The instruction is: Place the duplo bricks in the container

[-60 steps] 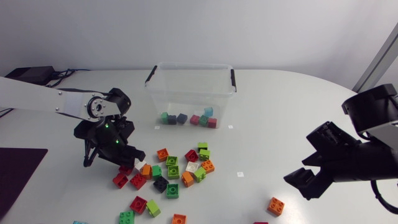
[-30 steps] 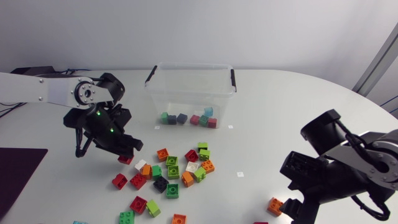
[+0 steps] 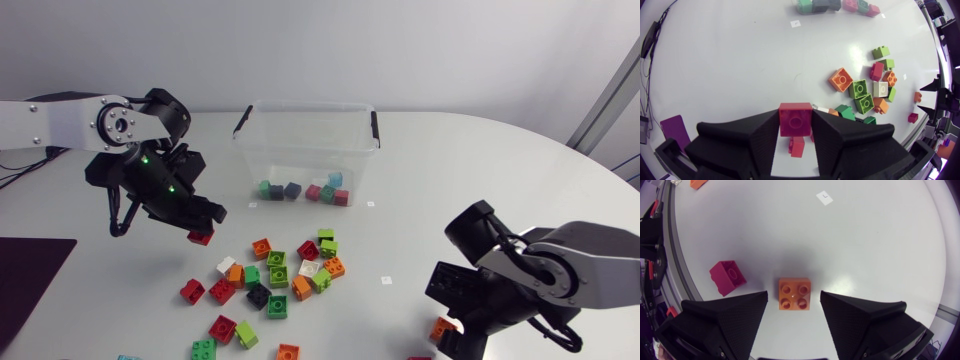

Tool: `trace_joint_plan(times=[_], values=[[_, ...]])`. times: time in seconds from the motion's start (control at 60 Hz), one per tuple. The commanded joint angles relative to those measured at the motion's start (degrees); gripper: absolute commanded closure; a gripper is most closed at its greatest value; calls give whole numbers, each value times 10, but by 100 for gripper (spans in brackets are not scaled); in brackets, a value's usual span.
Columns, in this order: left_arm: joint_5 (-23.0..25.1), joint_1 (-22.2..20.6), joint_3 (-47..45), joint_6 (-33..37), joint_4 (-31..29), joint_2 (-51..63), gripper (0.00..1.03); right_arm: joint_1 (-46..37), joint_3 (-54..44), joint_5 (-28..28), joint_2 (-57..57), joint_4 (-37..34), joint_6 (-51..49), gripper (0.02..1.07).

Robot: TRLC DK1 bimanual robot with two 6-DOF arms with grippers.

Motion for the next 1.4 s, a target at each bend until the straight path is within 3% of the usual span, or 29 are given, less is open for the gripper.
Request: trace_joint_plan(times=[0.0, 0.033, 0.2, 0.333, 0.4, 0.6, 0.75, 0.983, 1.383], values=[[6, -3, 5, 10, -8, -7, 76, 8, -18, 7, 25, 14, -9, 31], [6, -3, 11, 9, -9, -8, 76, 11, -22, 11, 33, 21, -9, 32], [6, -1, 45, 6, -11, -17, 75, 12, -22, 9, 38, 43, -9, 61], [6, -3, 74, 3, -15, -20, 75, 10, -20, 9, 40, 45, -7, 66], [8, -7, 99, 2, -15, -24, 75, 9, -11, 7, 35, 43, -1, 79], [38, -8, 157, -10, -4, -25, 75, 6, 28, 6, 13, 8, 6, 84], [67, -9, 187, -27, 60, -20, 75, 6, 74, 4, -8, -23, 20, 84], [69, -42, 219, -38, 156, 20, 75, 10, 138, -6, -8, -28, 46, 84], [69, -60, 373, -47, 189, 171, 74, 6, 217, -41, 2, -8, 81, 85]])
